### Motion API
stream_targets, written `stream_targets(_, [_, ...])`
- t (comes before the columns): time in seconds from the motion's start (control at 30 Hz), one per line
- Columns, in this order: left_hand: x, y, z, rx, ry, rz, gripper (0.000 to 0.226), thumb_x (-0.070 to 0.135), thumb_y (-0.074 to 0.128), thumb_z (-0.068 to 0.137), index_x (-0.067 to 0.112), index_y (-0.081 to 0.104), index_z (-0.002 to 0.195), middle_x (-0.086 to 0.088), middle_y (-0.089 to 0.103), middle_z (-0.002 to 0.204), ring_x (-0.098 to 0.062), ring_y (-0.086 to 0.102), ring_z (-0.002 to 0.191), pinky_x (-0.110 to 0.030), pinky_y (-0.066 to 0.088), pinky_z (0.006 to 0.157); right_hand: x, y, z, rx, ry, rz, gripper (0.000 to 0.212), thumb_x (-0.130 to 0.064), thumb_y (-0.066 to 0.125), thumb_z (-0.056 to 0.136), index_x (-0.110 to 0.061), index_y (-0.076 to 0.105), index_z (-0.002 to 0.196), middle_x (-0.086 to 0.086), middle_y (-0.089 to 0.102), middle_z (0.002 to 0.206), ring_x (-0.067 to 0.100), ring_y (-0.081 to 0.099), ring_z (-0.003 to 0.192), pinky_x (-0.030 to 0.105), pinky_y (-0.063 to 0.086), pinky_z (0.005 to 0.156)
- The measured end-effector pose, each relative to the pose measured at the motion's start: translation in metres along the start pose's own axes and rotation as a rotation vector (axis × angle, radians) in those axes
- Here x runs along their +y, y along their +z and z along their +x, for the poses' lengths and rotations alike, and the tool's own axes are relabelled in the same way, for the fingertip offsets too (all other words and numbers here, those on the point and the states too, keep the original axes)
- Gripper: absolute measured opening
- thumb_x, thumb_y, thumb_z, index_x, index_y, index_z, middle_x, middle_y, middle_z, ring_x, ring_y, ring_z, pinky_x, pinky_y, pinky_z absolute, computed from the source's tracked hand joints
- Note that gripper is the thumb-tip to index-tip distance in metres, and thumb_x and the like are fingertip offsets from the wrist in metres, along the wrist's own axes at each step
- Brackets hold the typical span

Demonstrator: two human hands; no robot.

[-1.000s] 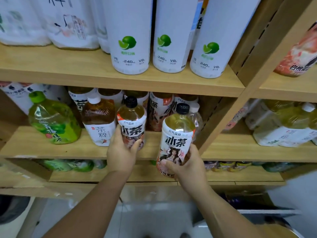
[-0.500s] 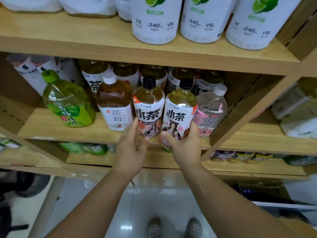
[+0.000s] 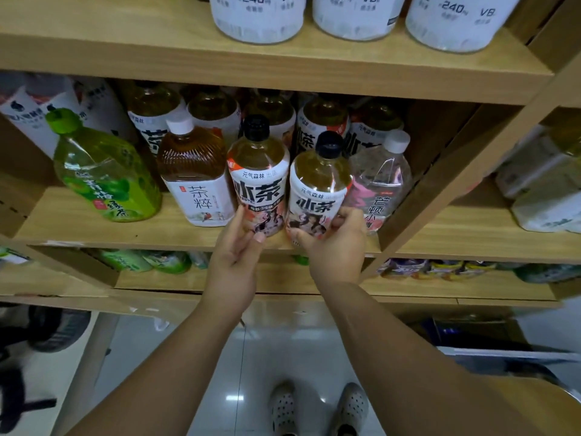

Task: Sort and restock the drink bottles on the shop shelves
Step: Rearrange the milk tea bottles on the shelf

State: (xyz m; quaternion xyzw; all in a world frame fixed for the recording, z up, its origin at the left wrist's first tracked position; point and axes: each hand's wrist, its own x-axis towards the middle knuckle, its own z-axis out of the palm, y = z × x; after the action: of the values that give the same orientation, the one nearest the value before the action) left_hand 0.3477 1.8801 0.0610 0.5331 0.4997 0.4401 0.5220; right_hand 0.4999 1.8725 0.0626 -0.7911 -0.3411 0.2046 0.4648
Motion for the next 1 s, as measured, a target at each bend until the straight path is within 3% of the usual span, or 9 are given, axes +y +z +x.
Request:
stream_targets(0.1, [-0.006, 0.002, -0.003, 0.012, 0.008, 0.011, 0.056, 0.017, 0.056, 0.103, 0.023, 0.039, 0.156, 0.019, 0.049, 0.147, 0.026, 0.046, 0.121, 0.001, 0.038, 0.094, -0.003, 0.007, 0.004, 0.036, 0.014, 0.003, 0.068, -0.033, 0.099, 0.060, -0.028, 0.048, 0.106, -0.005, 0.053, 0.117, 0.014, 0.059, 0.105, 0.032, 0.054, 0.091])
stream_targets(0.17, [-0.006, 0.002, -0.003, 0.019, 0.007, -0.001, 0.054, 0.021, 0.056, 0.103, 0.031, 0.040, 0.154, 0.035, 0.049, 0.139, 0.027, 0.044, 0.123, 0.001, 0.037, 0.094, -0.001, 0.008, 0.001, 0.046, -0.001, -0.033, 0.066, -0.040, 0.096, 0.062, -0.030, 0.048, 0.106, -0.007, 0.053, 0.114, 0.014, 0.057, 0.104, 0.028, 0.050, 0.086])
stream_targets(0.27, [-0.001, 0.003, 0.000, 0.019, -0.015, -0.011, 0.053, 0.029, 0.054, 0.104, 0.040, 0.037, 0.153, 0.050, 0.048, 0.129, 0.026, 0.041, 0.126, -0.006, 0.037, 0.102, 0.010, 0.005, -0.004, 0.030, -0.017, 0.042, 0.054, -0.040, 0.092, 0.070, -0.028, 0.051, 0.104, -0.004, 0.059, 0.101, 0.012, 0.059, 0.088, 0.029, 0.053, 0.080])
stream_targets(0.37, [0.002, 0.006, 0.001, 0.004, -0.042, -0.014, 0.058, 0.029, 0.053, 0.105, 0.040, 0.030, 0.157, 0.054, 0.042, 0.130, 0.028, 0.038, 0.126, -0.010, 0.034, 0.107, 0.014, 0.003, -0.005, -0.014, 0.021, 0.062, 0.035, -0.035, 0.086, 0.080, -0.025, 0.054, 0.086, -0.009, 0.061, 0.078, 0.004, 0.059, 0.072, 0.021, 0.048, 0.070])
stream_targets(0.57, [0.008, 0.010, 0.010, 0.023, -0.082, -0.004, 0.059, 0.025, 0.051, 0.106, 0.033, 0.028, 0.160, 0.049, 0.039, 0.122, 0.043, 0.036, 0.102, 0.010, 0.032, 0.084, 0.002, 0.007, 0.007, -0.055, 0.077, 0.086, 0.027, -0.032, 0.076, 0.091, -0.025, 0.052, 0.081, -0.011, 0.059, 0.074, -0.001, 0.055, 0.067, 0.016, 0.038, 0.061])
stream_targets(0.7, [0.014, 0.015, 0.007, 0.010, -0.075, 0.004, 0.064, 0.017, 0.051, 0.106, 0.027, 0.021, 0.162, 0.042, 0.039, 0.117, 0.045, 0.039, 0.087, 0.011, 0.032, 0.073, -0.001, 0.001, 0.007, -0.107, 0.066, 0.064, 0.021, -0.032, 0.072, 0.094, -0.023, 0.055, 0.085, -0.011, 0.059, 0.074, 0.003, 0.056, 0.068, 0.020, 0.038, 0.060])
stream_targets(0.87, [0.017, 0.010, -0.001, 0.121, -0.006, 0.107, 0.058, 0.020, 0.064, 0.099, 0.029, 0.042, 0.153, 0.015, 0.055, 0.139, 0.014, 0.059, 0.109, -0.002, 0.048, 0.081, -0.012, -0.040, 0.003, 0.010, -0.205, -0.028, 0.015, -0.031, 0.074, 0.092, -0.021, 0.064, 0.095, -0.013, 0.062, 0.087, 0.006, 0.062, 0.080, 0.024, 0.051, 0.072])
stream_targets(0.93, [0.019, 0.001, -0.005, 0.235, 0.059, 0.171, 0.054, 0.022, 0.066, 0.097, 0.027, 0.047, 0.148, 0.007, 0.053, 0.138, 0.000, 0.061, 0.110, -0.016, 0.054, 0.089, -0.020, -0.062, 0.007, 0.142, -0.394, -0.091, 0.023, -0.029, 0.074, 0.090, -0.017, 0.065, 0.107, -0.004, 0.058, 0.107, 0.018, 0.061, 0.100, 0.038, 0.054, 0.088])
stream_targets(1.0, [0.025, -0.012, -0.006, 0.343, 0.139, 0.245, 0.053, 0.026, 0.068, 0.095, 0.026, 0.048, 0.144, 0.004, 0.051, 0.136, -0.005, 0.058, 0.110, -0.025, 0.053, 0.088, -0.028, -0.078, 0.015, 0.188, -0.467, -0.124, 0.047, -0.026, 0.074, 0.088, -0.010, 0.058, 0.128, 0.010, 0.051, 0.132, 0.027, 0.052, 0.125, 0.041, 0.043, 0.110])
